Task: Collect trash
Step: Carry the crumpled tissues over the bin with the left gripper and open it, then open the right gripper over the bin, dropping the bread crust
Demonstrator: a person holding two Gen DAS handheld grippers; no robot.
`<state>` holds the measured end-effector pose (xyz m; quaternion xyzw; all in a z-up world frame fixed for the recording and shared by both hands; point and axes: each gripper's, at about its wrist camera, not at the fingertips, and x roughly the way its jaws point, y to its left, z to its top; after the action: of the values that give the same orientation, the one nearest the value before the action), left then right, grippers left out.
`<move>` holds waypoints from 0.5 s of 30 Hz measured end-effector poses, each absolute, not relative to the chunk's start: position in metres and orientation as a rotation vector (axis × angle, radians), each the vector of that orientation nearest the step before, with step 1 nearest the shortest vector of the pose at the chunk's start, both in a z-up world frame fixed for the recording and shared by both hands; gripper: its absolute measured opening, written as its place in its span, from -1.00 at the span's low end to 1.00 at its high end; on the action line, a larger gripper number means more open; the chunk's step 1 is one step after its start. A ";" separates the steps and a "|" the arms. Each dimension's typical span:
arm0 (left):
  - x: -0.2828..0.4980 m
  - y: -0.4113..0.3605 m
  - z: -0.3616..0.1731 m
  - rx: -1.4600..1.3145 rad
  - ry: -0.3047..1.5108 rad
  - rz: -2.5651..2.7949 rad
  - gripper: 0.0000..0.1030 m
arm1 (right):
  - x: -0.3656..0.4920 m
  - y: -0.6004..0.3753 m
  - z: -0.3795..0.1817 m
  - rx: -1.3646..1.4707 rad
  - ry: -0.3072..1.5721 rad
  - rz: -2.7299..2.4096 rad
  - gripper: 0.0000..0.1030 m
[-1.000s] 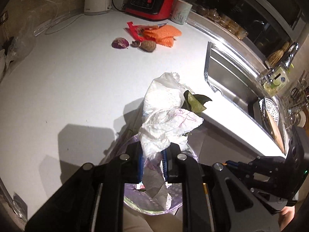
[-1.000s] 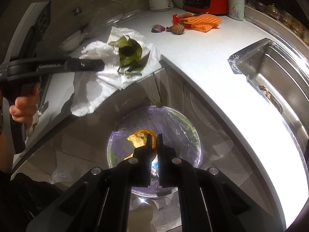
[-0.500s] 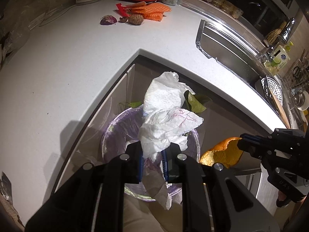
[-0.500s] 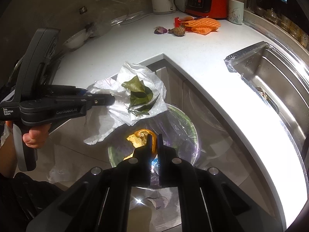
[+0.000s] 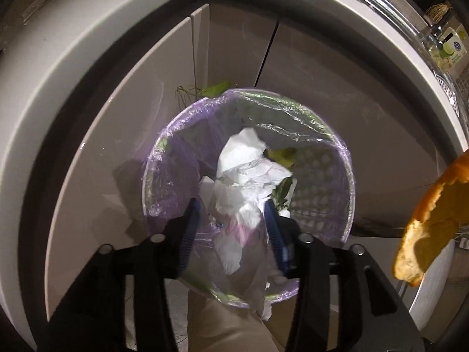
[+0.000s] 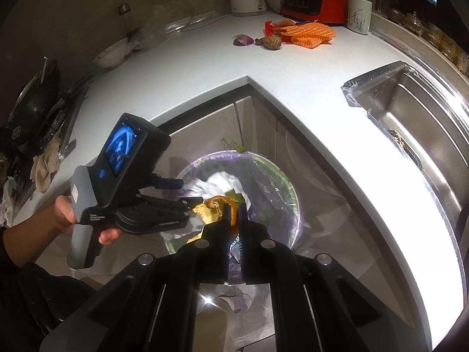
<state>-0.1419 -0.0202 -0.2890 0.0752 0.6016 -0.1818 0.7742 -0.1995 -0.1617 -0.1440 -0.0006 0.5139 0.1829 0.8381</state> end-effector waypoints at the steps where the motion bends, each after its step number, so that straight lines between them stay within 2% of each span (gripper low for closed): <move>1: -0.142 -0.022 -0.291 0.181 1.294 -0.390 0.03 | -0.199 -0.161 -0.144 -0.002 1.090 0.386 -0.89; 7: -0.137 -0.023 -0.266 0.155 1.248 -0.418 0.09 | -0.198 -0.161 -0.144 -0.002 1.090 0.381 -0.88; 13: -0.133 -0.005 -0.209 0.106 1.121 -0.414 0.28 | -0.192 -0.161 -0.148 0.002 1.090 0.381 -0.88; 15: -0.132 0.002 -0.189 0.090 1.078 -0.404 0.40 | -0.189 -0.158 -0.153 0.002 1.093 0.382 -0.88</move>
<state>-0.1324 0.0019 -0.1887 0.0426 0.5097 -0.1911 0.8378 -0.1895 -0.1578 -0.1535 0.0010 0.5166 0.1805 0.8370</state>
